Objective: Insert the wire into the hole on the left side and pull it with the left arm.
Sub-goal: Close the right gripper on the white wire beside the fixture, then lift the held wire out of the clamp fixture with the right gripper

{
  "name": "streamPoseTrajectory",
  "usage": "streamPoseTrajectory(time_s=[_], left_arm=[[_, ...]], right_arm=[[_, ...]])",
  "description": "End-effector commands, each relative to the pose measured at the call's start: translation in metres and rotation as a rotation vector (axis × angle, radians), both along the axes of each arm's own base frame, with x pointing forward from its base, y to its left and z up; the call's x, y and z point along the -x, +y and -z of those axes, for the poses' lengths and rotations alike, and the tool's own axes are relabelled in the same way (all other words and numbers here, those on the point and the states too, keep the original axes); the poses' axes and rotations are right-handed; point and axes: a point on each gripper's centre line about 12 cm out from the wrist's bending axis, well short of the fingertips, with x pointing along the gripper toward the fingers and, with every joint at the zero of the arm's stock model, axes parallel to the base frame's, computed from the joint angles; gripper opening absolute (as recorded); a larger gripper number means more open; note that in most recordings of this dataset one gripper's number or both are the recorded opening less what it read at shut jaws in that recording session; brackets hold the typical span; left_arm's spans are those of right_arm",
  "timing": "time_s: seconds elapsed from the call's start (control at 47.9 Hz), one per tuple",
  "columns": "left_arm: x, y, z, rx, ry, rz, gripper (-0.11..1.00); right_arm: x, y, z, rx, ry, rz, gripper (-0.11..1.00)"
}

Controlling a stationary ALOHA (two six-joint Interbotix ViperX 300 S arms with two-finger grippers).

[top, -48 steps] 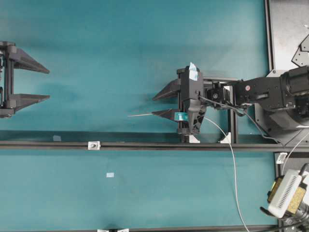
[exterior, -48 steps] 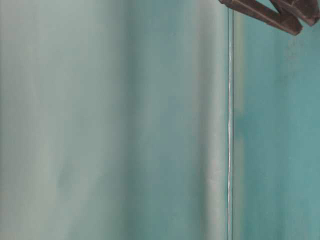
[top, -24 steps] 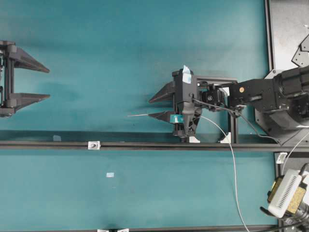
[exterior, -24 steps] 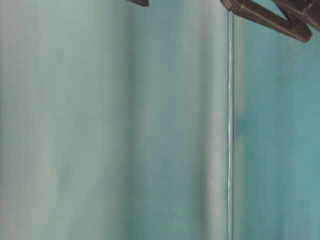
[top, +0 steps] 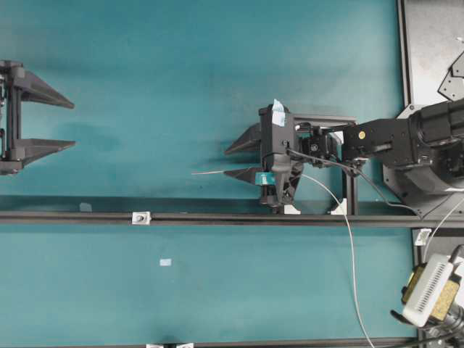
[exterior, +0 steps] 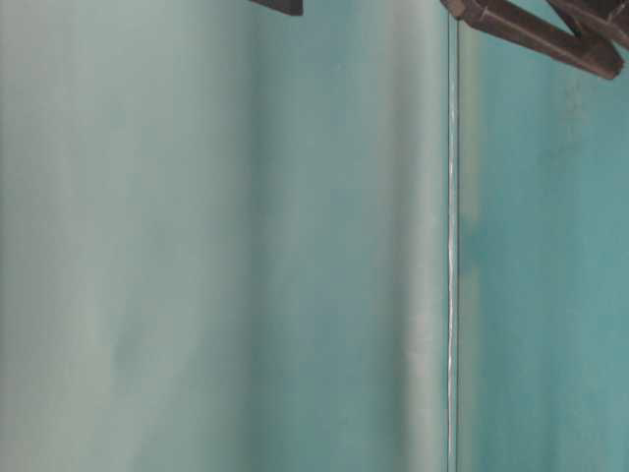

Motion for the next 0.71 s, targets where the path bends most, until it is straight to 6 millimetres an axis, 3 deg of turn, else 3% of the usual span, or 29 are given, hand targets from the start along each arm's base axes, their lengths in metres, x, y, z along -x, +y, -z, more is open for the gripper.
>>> streamPoseTrajectory(time_s=[0.0, 0.125, 0.313, 0.376, 0.689], left_arm=[[-0.0034, 0.0014, -0.0050, 0.001, -0.020, -0.006, 0.63], [-0.0030, 0.0014, -0.0045, 0.001, -0.019, -0.006, 0.63], [-0.0029, 0.0014, -0.0044, 0.001, -0.017, -0.006, 0.63], [-0.0029, 0.0014, -0.0044, 0.001, -0.017, -0.006, 0.63], [-0.0029, 0.0014, -0.0044, 0.004, -0.017, -0.008, 0.63]], right_arm=[[-0.0051, 0.0011, -0.0069, -0.003, -0.024, -0.001, 0.59], [-0.0050, 0.0011, -0.0067, -0.002, -0.023, -0.002, 0.55], [-0.0055, 0.0012, -0.0075, 0.000, -0.031, -0.004, 0.09], [-0.0055, 0.0014, -0.0076, 0.003, -0.032, -0.007, 0.02], [-0.0058, 0.0014, -0.0100, 0.002, -0.037, -0.007, 0.00]])
